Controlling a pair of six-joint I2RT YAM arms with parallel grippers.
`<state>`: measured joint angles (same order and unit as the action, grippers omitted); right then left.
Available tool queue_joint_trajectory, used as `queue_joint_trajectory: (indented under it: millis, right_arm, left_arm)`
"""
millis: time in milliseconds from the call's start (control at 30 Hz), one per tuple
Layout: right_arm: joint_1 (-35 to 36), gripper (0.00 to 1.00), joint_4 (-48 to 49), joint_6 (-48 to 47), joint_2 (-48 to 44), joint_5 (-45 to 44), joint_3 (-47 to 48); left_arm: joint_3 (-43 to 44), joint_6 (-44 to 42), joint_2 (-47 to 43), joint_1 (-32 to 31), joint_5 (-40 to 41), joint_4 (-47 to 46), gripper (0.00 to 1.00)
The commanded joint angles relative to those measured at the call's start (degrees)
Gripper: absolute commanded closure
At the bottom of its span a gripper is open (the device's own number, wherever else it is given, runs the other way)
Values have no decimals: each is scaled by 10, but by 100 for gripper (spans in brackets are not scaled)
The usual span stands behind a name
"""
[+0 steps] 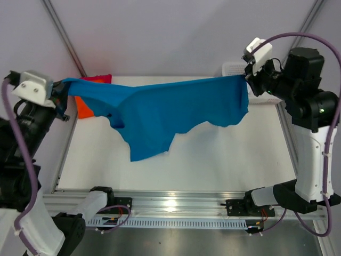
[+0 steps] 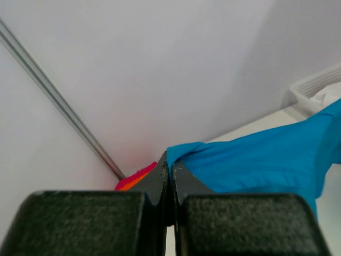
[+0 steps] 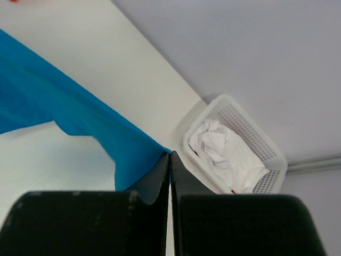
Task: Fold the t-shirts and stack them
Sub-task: Flatten the tshirt out
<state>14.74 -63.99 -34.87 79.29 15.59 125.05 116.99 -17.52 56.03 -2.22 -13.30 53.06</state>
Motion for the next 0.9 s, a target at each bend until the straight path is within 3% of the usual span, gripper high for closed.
queue_joint_trajectory:
  millis: [0,67,167,333,433,667,867]
  right_arm:
    - [-8,100,-82,30,-9,59,103]
    - [-8,100,-93,38,-3,71,126]
    - [-9,100,-84,38,1,73,123]
    - [-22,100,-17,39,10,109,5]
    - [-31,100,12,18,88,117,-80]
    - [-37,100,83,-29,308,76,-109]
    - [-12,100,162,-42,398,-3,-145]
  left_arm:
    - [144,7,21,9,-63,98,100]
    - [237,20,52,10,-85,135,100]
    - [258,35,91,10,-114,151,99]
    - [99,45,100,10,-135,96,100]
    - [43,27,165,10,-100,76,100]
    - [-82,-49,334,2,35,-68,100]
    - [-206,-79,400,-10,107,-202,100]
